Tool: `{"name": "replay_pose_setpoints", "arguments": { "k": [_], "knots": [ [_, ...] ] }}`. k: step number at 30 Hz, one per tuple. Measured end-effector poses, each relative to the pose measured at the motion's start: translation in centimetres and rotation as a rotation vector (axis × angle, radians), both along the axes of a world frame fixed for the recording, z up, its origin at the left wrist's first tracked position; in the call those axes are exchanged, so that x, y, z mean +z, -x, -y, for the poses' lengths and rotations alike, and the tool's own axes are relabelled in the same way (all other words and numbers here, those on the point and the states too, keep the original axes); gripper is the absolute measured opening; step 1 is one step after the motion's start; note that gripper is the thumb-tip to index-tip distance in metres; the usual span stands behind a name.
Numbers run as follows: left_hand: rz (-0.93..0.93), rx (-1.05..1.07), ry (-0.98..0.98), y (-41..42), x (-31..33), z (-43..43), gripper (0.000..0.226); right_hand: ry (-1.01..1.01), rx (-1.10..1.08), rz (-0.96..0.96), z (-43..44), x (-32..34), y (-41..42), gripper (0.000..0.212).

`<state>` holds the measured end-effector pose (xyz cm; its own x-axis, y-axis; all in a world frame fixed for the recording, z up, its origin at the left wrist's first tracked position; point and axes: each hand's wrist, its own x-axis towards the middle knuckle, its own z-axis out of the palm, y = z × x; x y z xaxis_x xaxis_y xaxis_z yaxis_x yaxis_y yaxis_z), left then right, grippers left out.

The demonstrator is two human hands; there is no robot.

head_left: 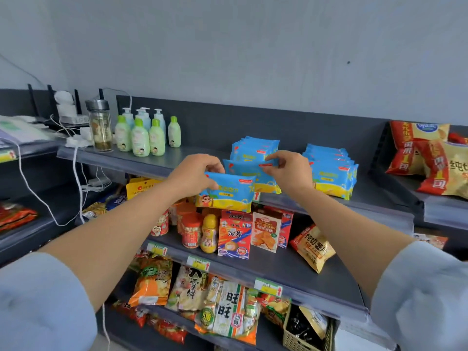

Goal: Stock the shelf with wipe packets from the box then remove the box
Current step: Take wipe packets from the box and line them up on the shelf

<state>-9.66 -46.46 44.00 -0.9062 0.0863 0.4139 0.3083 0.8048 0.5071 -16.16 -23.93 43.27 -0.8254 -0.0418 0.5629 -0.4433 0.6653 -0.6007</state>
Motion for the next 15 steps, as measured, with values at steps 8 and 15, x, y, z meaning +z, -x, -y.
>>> {"name": "replay_pose_setpoints", "arguments": {
  "k": [8, 15],
  "knots": [
    [-0.027, -0.032, -0.003, 6.3, 1.5, 0.0, 0.027, 0.076, -0.022, 0.01, 0.6, 0.8, 6.9, 0.021],
    [-0.009, -0.074, -0.012, 10.1, 1.5, 0.0, 0.026, 0.078, -0.04, 0.058, 1.3, -0.3, 11.1, 0.022]
  ]
}}
